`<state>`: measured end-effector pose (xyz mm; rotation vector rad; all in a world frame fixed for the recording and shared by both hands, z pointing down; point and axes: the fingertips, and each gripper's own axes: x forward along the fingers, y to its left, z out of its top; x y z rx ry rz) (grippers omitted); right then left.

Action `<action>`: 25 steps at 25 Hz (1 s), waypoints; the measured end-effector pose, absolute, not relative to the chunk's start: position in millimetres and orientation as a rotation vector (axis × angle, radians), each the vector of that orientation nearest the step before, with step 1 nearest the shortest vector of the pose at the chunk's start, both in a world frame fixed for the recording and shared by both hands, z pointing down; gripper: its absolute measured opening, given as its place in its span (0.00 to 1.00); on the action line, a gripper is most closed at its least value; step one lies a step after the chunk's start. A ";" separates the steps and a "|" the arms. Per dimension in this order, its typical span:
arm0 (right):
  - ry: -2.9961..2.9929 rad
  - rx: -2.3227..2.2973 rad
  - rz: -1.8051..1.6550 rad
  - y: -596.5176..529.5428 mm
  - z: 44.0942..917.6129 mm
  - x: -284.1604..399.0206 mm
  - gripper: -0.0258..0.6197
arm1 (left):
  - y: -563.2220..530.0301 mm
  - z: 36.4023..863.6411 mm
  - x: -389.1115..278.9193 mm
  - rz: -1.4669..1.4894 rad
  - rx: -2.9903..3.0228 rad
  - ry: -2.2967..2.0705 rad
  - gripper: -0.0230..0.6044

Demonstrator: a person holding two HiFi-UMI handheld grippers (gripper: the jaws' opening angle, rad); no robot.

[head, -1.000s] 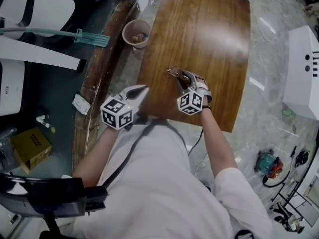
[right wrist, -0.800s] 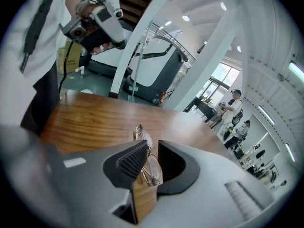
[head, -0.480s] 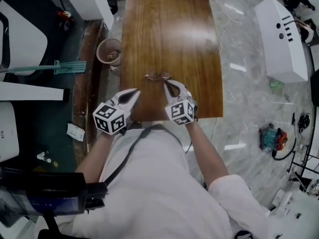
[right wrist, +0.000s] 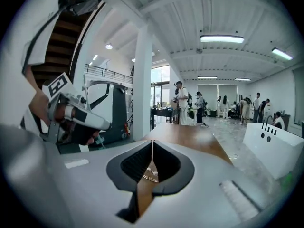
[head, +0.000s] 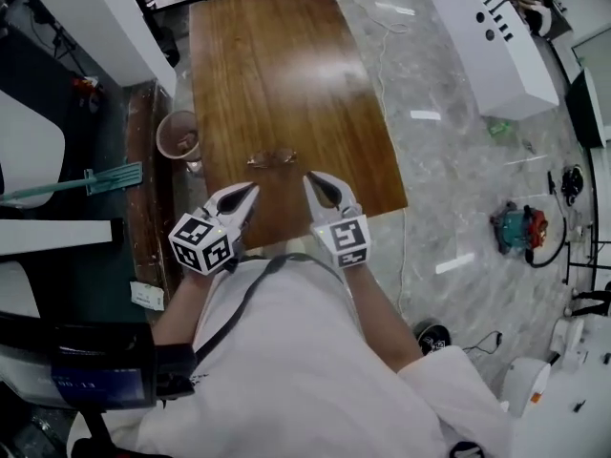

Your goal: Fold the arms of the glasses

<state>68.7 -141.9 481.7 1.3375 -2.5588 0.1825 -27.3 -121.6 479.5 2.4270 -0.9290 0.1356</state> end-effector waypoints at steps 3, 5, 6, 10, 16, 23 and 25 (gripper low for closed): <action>-2.584 1.420 0.213 -134.6 461.8 79.7 0.07 | -121.3 462.2 -18.6 0.116 2.467 -0.900 0.04; -2.603 1.447 0.227 -128.7 453.0 83.4 0.06 | -121.4 453.2 -13.2 0.102 2.486 -0.886 0.04; -2.611 1.454 0.236 -125.8 449.8 84.7 0.07 | -121.7 449.2 -10.8 0.095 2.494 -0.881 0.04; -2.628 1.471 0.252 -120.3 440.4 85.2 0.05 | -120.6 440.3 -7.6 0.086 2.521 -0.874 0.04; -2.640 1.454 0.270 -119.8 437.2 80.6 0.05 | -116.0 445.1 -15.6 0.091 2.501 -0.891 0.04; -2.657 1.410 0.263 -118.5 438.1 69.3 0.05 | -112.6 453.1 -24.2 0.108 2.490 -0.902 0.04; -2.660 1.399 0.263 -117.9 437.9 65.6 0.05 | -110.8 456.8 -24.7 0.130 2.492 -0.888 0.04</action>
